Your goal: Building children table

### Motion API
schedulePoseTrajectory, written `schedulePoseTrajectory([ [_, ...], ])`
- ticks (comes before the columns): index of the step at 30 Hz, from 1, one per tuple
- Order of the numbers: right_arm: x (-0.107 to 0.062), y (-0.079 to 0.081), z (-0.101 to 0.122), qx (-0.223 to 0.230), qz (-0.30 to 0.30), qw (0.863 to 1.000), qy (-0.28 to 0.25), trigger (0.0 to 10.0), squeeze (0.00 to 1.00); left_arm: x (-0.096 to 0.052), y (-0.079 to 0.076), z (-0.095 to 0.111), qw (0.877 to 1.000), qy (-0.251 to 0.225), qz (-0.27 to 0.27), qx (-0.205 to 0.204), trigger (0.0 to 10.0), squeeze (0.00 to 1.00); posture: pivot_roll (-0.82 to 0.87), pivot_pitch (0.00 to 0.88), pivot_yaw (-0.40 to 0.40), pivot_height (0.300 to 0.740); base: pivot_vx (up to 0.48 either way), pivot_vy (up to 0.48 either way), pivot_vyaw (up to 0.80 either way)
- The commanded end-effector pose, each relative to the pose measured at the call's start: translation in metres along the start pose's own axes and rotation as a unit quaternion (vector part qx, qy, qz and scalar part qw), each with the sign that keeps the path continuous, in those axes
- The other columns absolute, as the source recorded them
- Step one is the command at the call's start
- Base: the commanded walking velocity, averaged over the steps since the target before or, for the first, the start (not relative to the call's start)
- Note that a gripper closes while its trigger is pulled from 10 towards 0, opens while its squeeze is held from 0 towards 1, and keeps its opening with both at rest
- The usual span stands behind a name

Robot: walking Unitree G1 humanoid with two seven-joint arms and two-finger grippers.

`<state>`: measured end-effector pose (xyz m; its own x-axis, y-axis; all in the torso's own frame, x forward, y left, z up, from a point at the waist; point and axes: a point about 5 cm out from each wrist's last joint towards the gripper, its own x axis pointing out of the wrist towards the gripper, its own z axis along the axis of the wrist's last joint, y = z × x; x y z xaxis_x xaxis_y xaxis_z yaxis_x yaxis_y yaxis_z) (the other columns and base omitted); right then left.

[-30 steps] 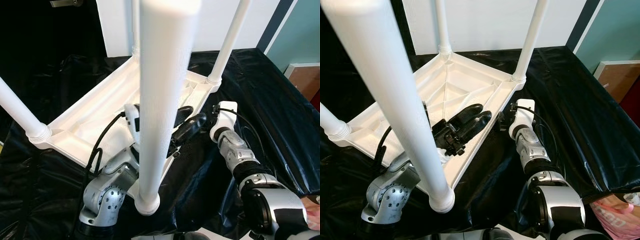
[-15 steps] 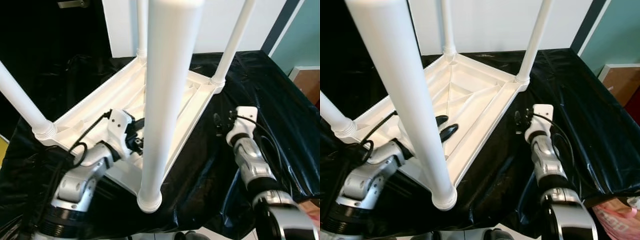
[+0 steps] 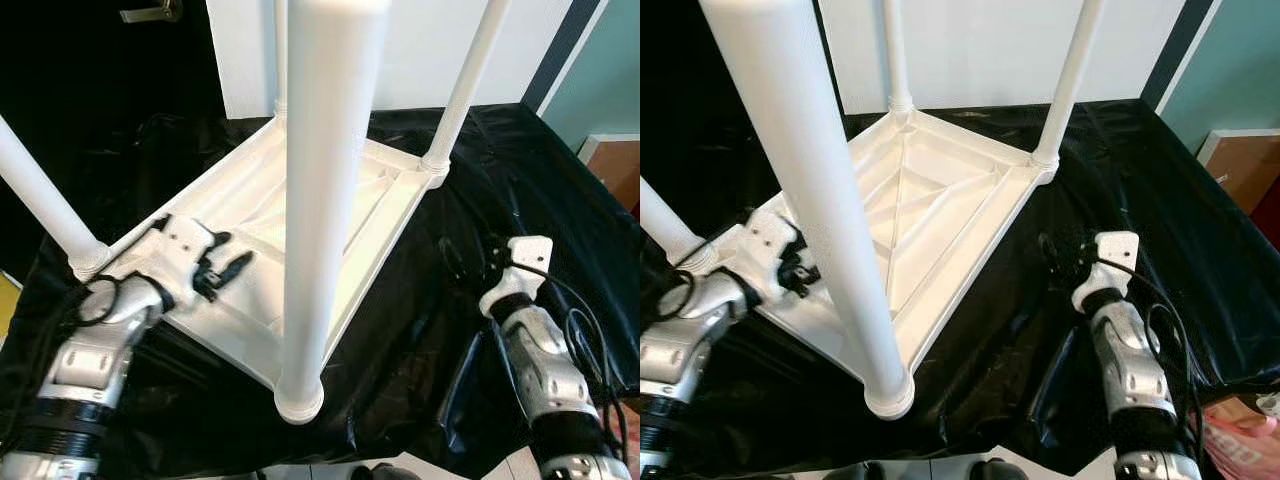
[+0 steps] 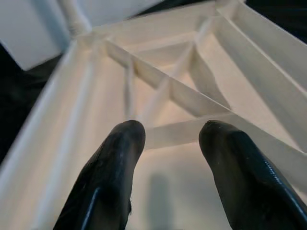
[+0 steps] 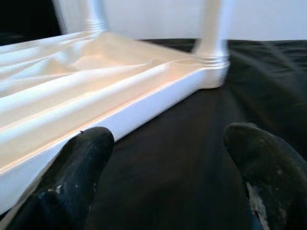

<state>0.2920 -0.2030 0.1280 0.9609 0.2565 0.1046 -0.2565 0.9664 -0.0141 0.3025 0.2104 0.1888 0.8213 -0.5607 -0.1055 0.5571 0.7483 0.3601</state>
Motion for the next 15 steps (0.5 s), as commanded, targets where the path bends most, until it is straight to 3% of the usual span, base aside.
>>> schedulePoseTrajectory([
  [1, -0.002, 0.006, 0.000, -0.001, 0.031, 0.999, 0.009, 10.0, 0.00, -0.001, -0.009, 0.005, 0.997, -0.014, -0.079, 0.004, 10.0, 0.00, -0.01, 0.081, -0.041, 0.740, 0.000, 0.000, 0.00],
  [3, -0.006, 0.015, 0.000, -0.008, 0.073, 0.997, 0.023, 10.0, 0.00, -0.002, -0.022, 0.006, 0.990, -0.011, -0.141, 0.009, 10.0, 0.04, -0.01, 0.083, -0.041, 0.740, 0.000, 0.000, 0.00],
  [5, -0.007, 0.017, 0.001, -0.008, 0.082, 0.996, 0.026, 10.0, 0.00, -0.003, -0.026, 0.005, 0.987, -0.009, -0.158, 0.014, 10.0, 0.04, -0.01, 0.083, -0.041, 0.740, 0.000, 0.000, 0.00],
  [6, -0.007, 0.018, 0.001, -0.009, 0.089, 0.996, 0.028, 10.0, 0.00, -0.003, -0.032, 0.003, 0.984, -0.002, -0.180, 0.011, 10.0, 1.00, 0.00, 0.082, -0.044, 0.740, 0.000, 0.000, 0.00],
  [12, -0.003, 0.022, 0.009, -0.015, 0.106, 0.994, 0.027, 10.0, 0.00, -0.006, -0.049, -0.008, 0.967, 0.042, -0.248, 0.037, 10.0, 1.00, 0.00, 0.076, -0.041, 0.740, 0.000, 0.000, 0.00],
  [13, -0.002, 0.023, 0.010, -0.015, 0.111, 0.993, 0.028, 10.0, 0.00, -0.006, -0.050, -0.012, 0.963, 0.058, -0.258, 0.056, 10.0, 0.75, 0.00, 0.076, -0.041, 0.740, 0.000, 0.000, 0.00],
  [14, -0.002, 0.023, 0.010, -0.015, 0.111, 0.993, 0.028, 10.0, 0.00, -0.006, -0.050, -0.012, 0.963, 0.058, -0.258, 0.056, 10.0, 0.75, 0.00, 0.076, -0.041, 0.740, 0.000, 0.000, 0.00],
  [15, -0.001, 0.025, 0.012, -0.022, 0.120, 0.992, 0.030, 10.0, 0.00, -0.005, -0.050, -0.020, 0.956, 0.088, -0.268, 0.080, 10.0, 0.00, 0.00, 0.076, -0.041, 0.740, 0.000, 0.000, 0.00],
])
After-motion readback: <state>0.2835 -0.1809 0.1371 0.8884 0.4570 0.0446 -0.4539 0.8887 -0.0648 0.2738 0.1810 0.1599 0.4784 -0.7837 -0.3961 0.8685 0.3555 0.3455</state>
